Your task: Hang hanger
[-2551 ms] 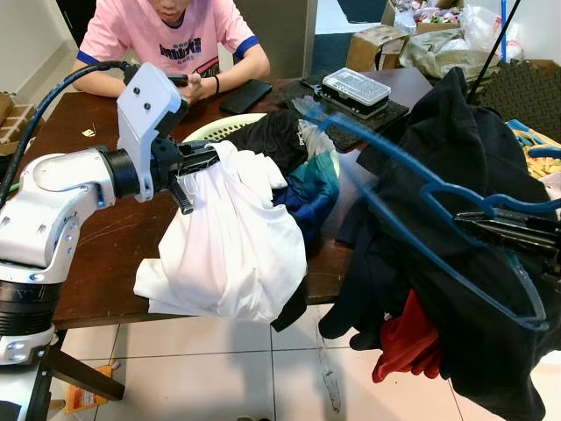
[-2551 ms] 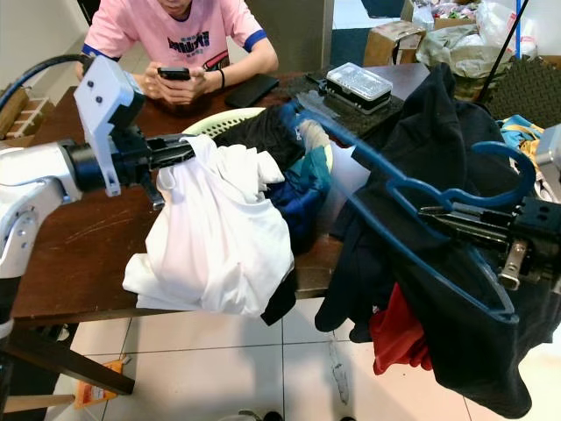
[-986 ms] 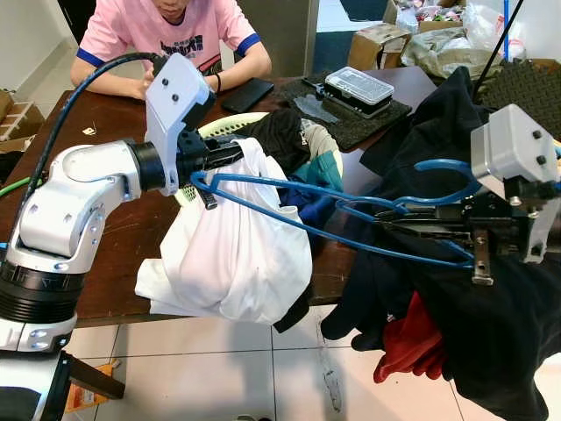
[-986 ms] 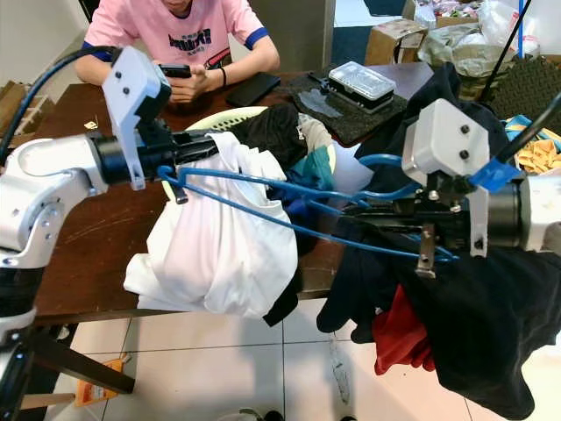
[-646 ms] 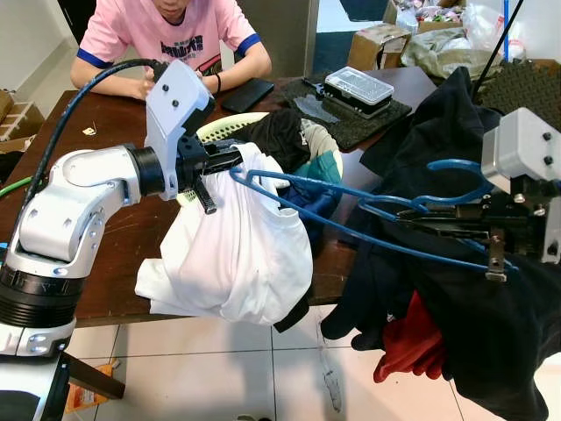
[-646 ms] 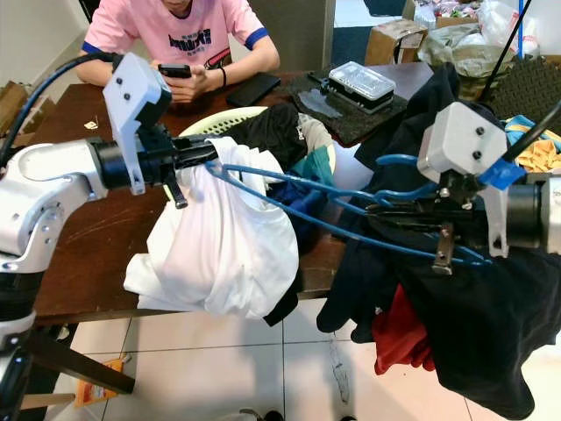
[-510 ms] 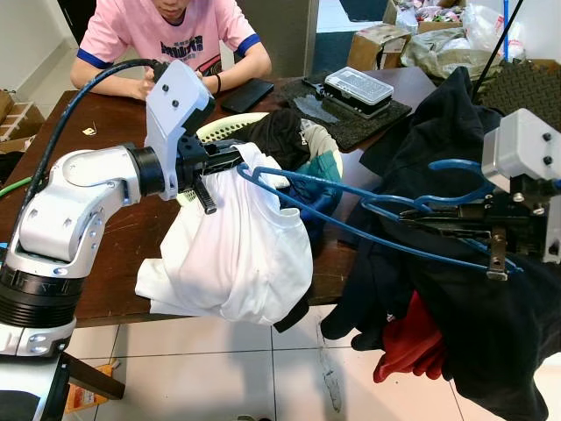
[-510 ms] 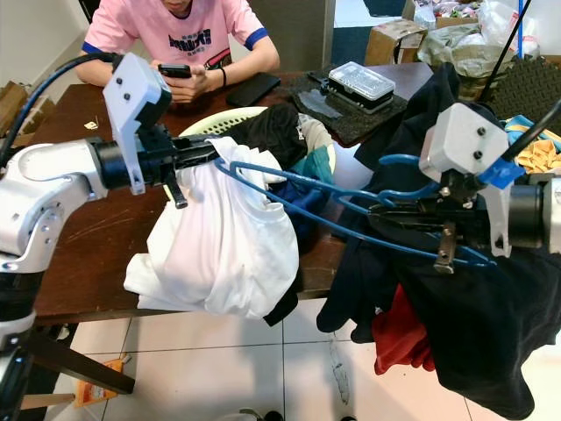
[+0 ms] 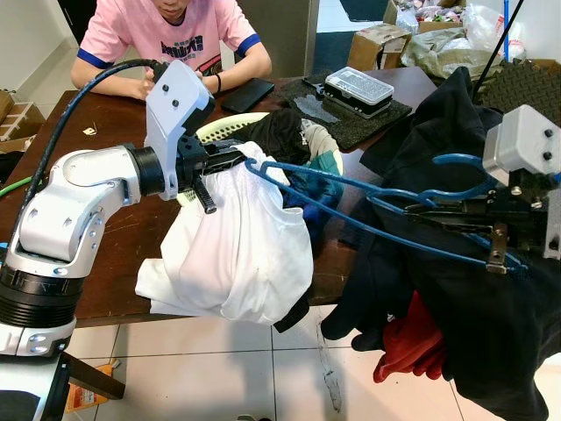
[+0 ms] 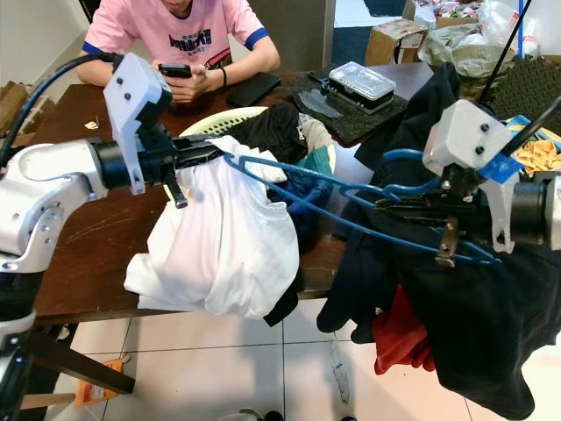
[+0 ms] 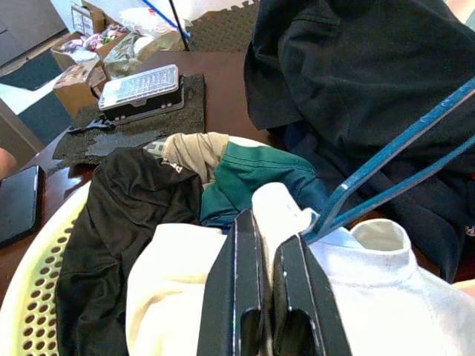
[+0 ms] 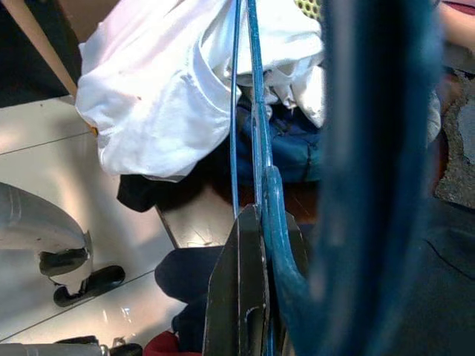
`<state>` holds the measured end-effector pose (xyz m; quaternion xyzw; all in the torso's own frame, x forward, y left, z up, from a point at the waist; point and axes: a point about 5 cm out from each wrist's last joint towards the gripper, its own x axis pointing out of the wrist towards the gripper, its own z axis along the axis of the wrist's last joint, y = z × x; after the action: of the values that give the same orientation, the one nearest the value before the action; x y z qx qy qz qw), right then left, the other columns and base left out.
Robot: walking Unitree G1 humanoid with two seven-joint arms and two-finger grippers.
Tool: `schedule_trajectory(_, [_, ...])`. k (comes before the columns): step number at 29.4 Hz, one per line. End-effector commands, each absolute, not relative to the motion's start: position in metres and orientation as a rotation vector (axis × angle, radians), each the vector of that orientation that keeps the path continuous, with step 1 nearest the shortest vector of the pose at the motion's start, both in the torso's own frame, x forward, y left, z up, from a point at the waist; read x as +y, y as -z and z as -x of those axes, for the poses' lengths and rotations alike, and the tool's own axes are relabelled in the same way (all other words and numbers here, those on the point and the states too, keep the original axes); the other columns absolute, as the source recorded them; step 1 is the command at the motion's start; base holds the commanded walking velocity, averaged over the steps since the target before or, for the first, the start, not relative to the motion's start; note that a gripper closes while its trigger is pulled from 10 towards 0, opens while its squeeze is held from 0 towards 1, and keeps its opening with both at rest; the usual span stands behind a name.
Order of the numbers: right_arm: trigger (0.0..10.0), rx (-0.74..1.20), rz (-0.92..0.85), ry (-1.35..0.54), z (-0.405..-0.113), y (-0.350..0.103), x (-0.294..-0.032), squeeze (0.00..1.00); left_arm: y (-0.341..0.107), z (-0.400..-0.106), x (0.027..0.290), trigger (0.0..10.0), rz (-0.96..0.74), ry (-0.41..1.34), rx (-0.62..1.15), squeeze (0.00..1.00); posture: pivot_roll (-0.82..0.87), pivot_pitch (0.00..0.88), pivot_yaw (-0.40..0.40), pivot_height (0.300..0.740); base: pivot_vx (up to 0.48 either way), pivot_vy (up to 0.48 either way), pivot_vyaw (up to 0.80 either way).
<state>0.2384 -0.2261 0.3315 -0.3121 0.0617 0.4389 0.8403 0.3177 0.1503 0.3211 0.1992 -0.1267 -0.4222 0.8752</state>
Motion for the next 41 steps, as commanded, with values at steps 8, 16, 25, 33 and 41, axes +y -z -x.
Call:
schedule_trajectory(8, [10.0,0.128,0.671,-0.935,-0.236,-0.331,-0.223,0.0,-0.326,-0.316,0.15,10.0,-0.415,0.884,-0.28,0.0,0.04,0.204,0.086,0.74,0.0,0.0,0.0])
schedule_trajectory(16, [10.0,0.125,0.662,-0.961,-0.237,-0.328,-0.217,0.0,-0.327,-0.316,0.148,10.0,-0.415,0.887,-0.284,0.0,0.04,0.205,0.085,0.74,0.0,0.0,0.0])
schedule_trajectory(25, [10.0,0.113,0.66,-0.924,-0.239,-0.335,-0.224,0.0,-0.327,-0.315,0.148,10.0,-0.417,0.888,-0.282,0.0,0.04,0.208,0.084,0.74,0.0,0.0,0.0])
schedule_trajectory(33, [10.0,0.114,0.669,-0.895,-0.238,-0.339,-0.229,0.0,-0.328,-0.315,0.149,10.0,-0.418,0.888,-0.281,0.0,0.04,0.208,0.084,0.74,0.0,0.0,0.0])
schedule_trajectory(41, [10.0,0.118,0.67,-0.889,-0.238,-0.339,-0.231,0.0,-0.327,-0.315,0.149,10.0,-0.42,0.888,-0.28,0.0,0.04,0.209,0.084,0.74,0.0,0.0,0.0])
